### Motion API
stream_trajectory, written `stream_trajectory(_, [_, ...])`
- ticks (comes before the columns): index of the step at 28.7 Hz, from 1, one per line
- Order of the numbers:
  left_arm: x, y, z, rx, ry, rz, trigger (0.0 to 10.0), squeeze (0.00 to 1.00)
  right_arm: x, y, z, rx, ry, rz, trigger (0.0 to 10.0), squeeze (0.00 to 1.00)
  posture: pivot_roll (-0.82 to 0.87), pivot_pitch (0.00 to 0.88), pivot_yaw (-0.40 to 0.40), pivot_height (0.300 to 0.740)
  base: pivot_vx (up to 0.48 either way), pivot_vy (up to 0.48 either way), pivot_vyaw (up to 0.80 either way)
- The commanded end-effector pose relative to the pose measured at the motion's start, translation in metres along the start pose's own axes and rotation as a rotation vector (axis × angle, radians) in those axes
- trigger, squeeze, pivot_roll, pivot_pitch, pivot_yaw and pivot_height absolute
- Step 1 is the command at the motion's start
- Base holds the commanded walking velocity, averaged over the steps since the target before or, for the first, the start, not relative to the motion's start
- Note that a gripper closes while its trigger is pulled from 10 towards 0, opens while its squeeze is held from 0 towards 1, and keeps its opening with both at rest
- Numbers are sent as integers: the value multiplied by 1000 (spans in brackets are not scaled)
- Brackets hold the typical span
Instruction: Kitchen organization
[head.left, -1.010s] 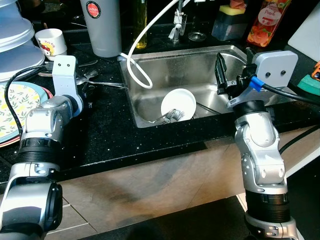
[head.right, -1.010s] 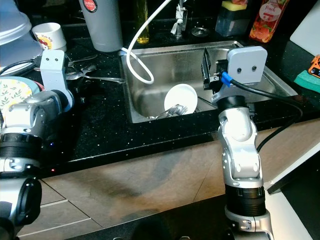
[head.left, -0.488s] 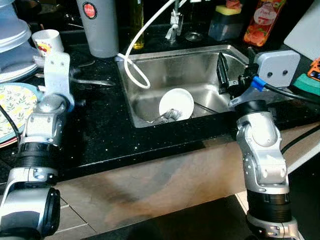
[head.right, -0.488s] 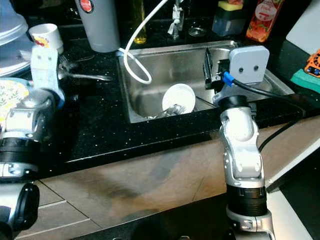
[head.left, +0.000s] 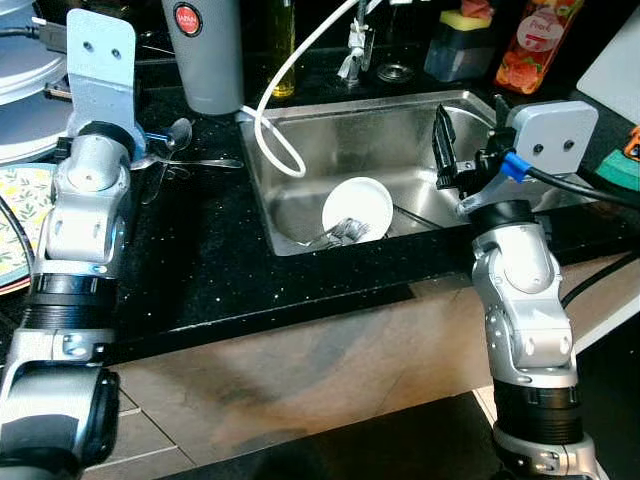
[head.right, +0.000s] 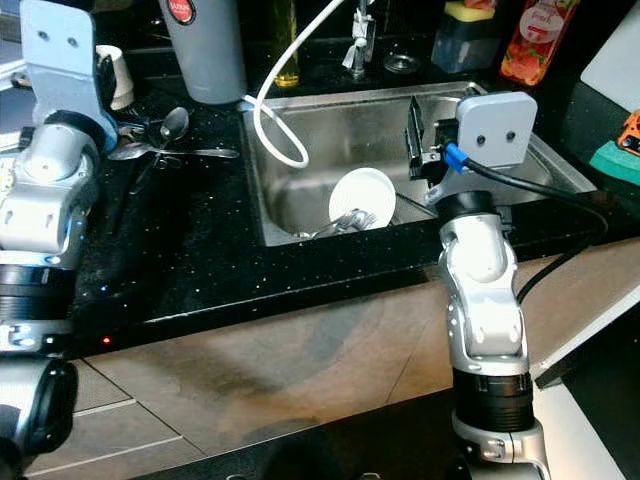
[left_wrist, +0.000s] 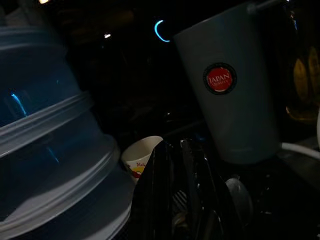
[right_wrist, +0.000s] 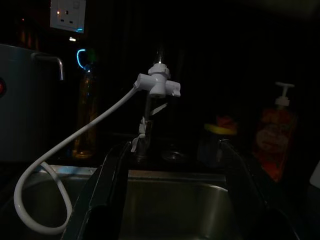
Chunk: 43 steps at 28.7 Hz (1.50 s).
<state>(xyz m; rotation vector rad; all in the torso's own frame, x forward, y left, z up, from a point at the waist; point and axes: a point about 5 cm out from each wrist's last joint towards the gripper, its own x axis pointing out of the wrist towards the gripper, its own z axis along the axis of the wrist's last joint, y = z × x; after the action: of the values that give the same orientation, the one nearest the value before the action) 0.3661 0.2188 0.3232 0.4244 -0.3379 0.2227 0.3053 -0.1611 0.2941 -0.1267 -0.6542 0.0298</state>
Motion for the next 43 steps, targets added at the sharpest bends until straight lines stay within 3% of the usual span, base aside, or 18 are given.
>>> stream_trajectory(1, [-1,-6,-21,-8,146,-84,10000,0,1,-2,-1,4,-2,-6,10000,0,60,99,5,740,0,0,0])
stream_trajectory(4, [-5,-18,-48,-111,342,-238,10000,0,2,-2,0,3,-4,-7,10000,0,62,99,5,740,0,0,0])
stream_trajectory(5, [-5,-19,-53,-128,367,-240,10000,1000,2,-2,0,3,-4,-8,10000,0,67,102,6,740,0,0,0])
stream_trajectory(10, [-4,-20,-68,-178,441,-254,10000,1000,2,-2,0,3,-5,-11,10000,0,67,102,10,740,0,0,0])
stream_trajectory(11, [0,-21,-80,-230,512,-232,10000,1000,1,-1,0,5,-3,-14,10000,0,64,103,13,740,0,0,0])
stream_trajectory(17, [2,-18,-86,-240,558,-169,10000,1000,0,-2,1,2,-5,-17,10000,0,52,104,21,740,0,0,0])
stream_trajectory(18, [0,-17,-89,-268,588,-134,10000,0,-1,-4,1,-2,-4,-25,10000,0,52,108,24,740,0,0,0])
stream_trajectory(27, [-15,-28,-109,-423,745,-169,10000,0,-3,-5,-1,-1,3,-28,10000,0,52,108,24,740,0,0,0])
stream_trajectory(29, [-21,-32,-119,-492,812,-172,7176,0,-1,-4,0,1,0,-26,10000,0,52,108,24,740,0,0,0])
stream_trajectory(30, [-21,-32,-119,-492,812,-172,7176,0,-1,-4,0,1,0,-26,10000,0,52,108,24,740,0,0,0])
stream_trajectory(31, [-25,-32,-126,-531,853,-163,4510,0,-1,-4,0,0,0,-27,10000,0,52,108,24,740,0,0,0])
stream_trajectory(32, [-25,-32,-126,-531,853,-163,4510,0,-1,-4,0,0,0,-27,10000,0,52,108,24,740,0,0,0])
stream_trajectory(33, [-28,-32,-130,-540,880,-148,0,0,-1,-5,0,0,0,-27,10000,0,58,113,21,740,0,0,0])
stream_trajectory(40, [-34,-22,-138,-472,911,-87,0,0,-2,-5,0,3,2,-28,10000,0,62,112,21,740,0,0,0])
stream_trajectory(43, [-23,-17,-124,-500,819,-61,0,0,-1,-4,-1,6,1,-25,10000,0,62,109,17,740,0,0,0])
